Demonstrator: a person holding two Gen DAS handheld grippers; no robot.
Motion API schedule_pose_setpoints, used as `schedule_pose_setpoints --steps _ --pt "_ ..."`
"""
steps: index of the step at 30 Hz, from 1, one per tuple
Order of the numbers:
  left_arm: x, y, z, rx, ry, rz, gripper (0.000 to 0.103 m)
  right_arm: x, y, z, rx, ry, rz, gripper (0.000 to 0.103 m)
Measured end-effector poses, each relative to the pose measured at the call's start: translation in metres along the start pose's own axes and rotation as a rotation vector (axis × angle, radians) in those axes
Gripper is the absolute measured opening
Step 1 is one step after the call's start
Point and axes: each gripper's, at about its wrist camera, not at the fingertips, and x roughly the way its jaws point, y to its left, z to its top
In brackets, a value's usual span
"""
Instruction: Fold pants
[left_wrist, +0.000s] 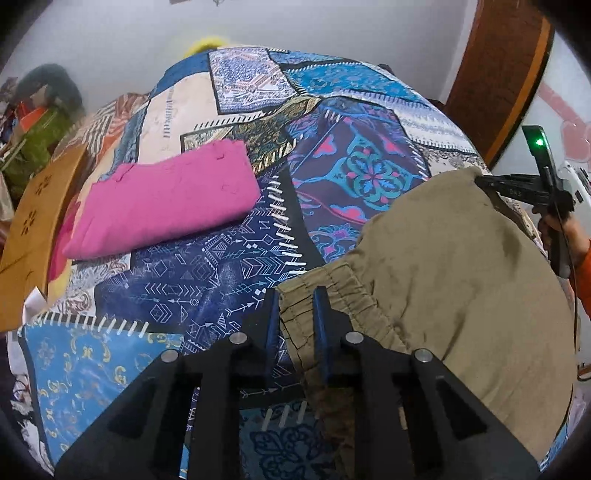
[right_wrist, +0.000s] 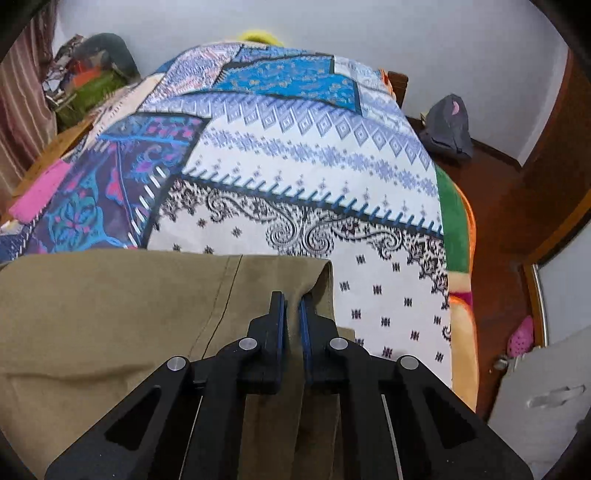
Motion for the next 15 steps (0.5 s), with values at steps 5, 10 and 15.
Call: schedule_pose_setpoints --steps 5,10,15 --pt "0.007 0.011 -0.002 -0.01 0.063 0.109 0.006 -0.025 0.0 0.003 0.014 -0.006 -0.08 0.016" --pt "-0.044 0.009 0.007 -0.025 -0.056 0.073 0.006 -0.089 0.037 -0.001 -0.091 -0.119 0.002 0.034" --pt "-0.077 -0.025 0.014 0.015 -0.108 -0.042 0.019 -0.129 0.095 -0.003 -0.169 -0.19 0.189 0.034"
